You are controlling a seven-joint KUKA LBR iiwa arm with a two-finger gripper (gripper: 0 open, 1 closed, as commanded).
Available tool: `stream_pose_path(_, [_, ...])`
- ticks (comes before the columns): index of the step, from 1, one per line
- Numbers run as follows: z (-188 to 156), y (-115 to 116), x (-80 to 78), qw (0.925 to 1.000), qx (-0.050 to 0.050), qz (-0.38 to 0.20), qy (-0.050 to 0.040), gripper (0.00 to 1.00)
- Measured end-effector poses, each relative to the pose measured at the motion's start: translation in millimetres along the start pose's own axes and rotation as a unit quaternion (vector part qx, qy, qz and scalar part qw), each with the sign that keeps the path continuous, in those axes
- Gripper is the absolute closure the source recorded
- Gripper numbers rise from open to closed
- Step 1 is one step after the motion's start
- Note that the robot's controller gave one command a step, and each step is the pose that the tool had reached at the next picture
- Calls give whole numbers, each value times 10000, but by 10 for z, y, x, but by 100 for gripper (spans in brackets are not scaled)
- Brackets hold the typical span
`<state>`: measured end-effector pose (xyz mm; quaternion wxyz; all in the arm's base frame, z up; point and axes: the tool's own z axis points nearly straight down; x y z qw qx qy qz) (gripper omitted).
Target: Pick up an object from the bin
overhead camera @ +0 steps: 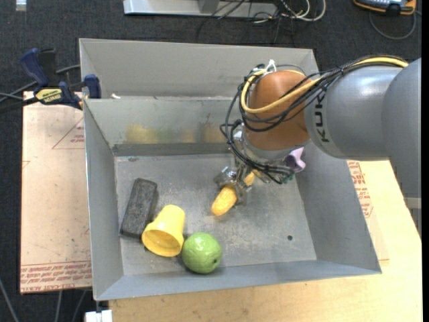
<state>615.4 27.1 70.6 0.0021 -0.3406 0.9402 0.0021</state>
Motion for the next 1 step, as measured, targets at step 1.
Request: stream_pose_path(1, [-1958,-253,-82,9992,25,-393,-41,100])
